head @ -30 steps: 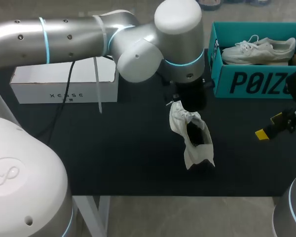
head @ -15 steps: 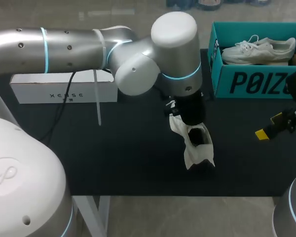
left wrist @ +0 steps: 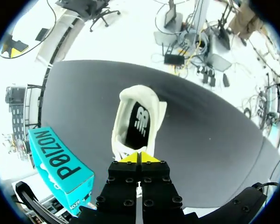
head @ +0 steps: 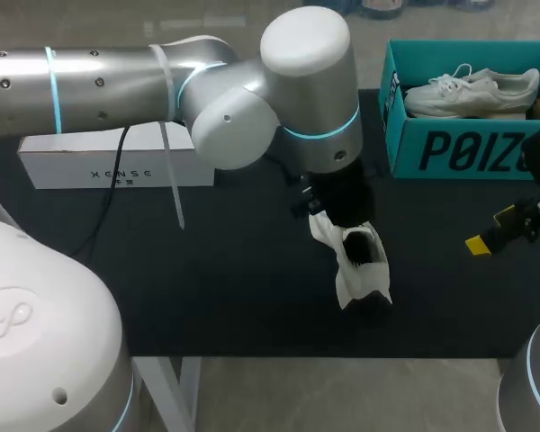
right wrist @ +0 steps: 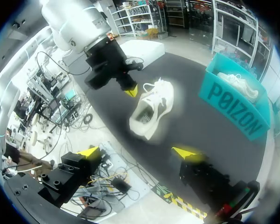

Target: Take the shoe out of the shoebox, open the shoe tongue, remove and reinsert the insole, then place the shoe into the shoebox

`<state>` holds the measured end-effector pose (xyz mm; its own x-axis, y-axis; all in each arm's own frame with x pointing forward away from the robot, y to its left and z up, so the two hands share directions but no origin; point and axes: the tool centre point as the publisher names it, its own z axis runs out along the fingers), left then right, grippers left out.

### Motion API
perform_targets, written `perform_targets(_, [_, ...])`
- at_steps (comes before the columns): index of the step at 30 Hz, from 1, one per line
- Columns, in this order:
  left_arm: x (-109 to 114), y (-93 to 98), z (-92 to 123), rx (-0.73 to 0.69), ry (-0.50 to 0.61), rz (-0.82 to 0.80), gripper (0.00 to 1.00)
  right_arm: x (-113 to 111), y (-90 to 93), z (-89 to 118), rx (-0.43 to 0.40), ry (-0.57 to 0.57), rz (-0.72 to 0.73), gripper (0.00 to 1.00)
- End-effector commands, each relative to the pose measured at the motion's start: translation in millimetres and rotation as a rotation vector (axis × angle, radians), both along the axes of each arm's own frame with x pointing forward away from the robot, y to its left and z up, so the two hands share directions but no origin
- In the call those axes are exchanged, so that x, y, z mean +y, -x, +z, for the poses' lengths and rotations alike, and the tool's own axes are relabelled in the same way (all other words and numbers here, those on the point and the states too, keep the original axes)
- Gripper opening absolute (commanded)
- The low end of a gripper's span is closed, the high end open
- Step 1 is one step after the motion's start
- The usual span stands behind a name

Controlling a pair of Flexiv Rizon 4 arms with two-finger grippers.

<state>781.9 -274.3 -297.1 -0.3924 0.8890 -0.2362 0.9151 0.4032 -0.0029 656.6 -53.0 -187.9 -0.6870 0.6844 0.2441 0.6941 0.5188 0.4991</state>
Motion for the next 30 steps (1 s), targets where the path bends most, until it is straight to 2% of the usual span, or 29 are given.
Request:
perform_targets(1, [28,23.7,11,0.061,0.032,0.170,0.00,0,2.0,-1,-0.003,0.001,-0.002,1.00])
perform_targets(5, [54,51.7,7,0.079,0.073,0.367,0.00,0,2.0,-1,-0.003,0.001,-0.002,1.00])
perform_targets(6, [54,51.7,7,0.079,0.073,0.367,0.91,0,2.0,-1,-0.003,0.001,-0.002,1.00])
perform_targets(7, [54,51.7,7,0.079,0.073,0.367,1.00,0,2.0,-1,-0.003,0.001,-0.002,1.00])
perform_targets(29, [54,51.7,7,0.079,0.073,0.367,1.00,0,2.0,-1,-0.003,0.001,-0.002,1.00])
perform_targets(30, [53,56.6,0,0.047,0.011,0.492,1.00,0,2.0,-1,-0.003,0.001,-0.002,1.00])
